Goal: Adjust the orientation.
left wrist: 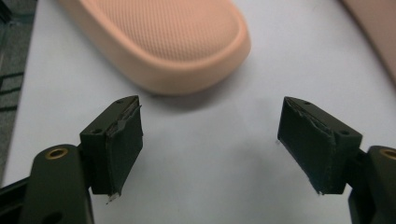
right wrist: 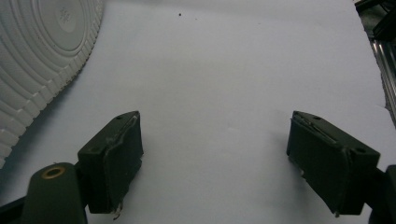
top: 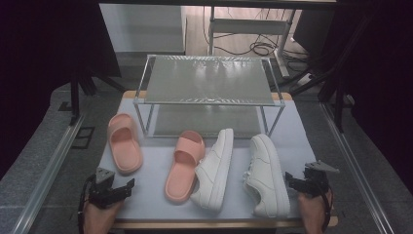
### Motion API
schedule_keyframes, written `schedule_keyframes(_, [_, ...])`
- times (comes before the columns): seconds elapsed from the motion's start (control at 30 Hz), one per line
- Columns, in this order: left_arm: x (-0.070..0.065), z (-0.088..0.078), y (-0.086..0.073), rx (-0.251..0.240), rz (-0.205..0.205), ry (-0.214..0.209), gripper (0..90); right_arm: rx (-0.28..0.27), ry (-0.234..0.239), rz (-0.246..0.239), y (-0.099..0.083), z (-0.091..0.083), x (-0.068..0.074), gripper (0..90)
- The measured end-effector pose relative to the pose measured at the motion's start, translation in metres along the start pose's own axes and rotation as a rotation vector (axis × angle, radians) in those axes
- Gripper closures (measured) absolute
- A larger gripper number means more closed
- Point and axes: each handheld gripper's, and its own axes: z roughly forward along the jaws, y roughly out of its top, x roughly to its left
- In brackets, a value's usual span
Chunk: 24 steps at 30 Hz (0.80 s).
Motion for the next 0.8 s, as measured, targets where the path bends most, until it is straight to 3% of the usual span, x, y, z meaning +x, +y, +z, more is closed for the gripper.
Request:
schedule_keyframes(0.37, [0.002, -0.007, 0.019, -0.031, -0.007, -0.034, 26.1, 0.0, 0.0, 0.0, 0.0, 0.0, 0.0, 18.7])
schedule_keyframes(0.8, [0.004, 0.015, 0.053, -0.039, 0.039, -0.041, 36.2, -0.001, 0.0, 0.0, 0.0, 0.0, 0.0, 18.7])
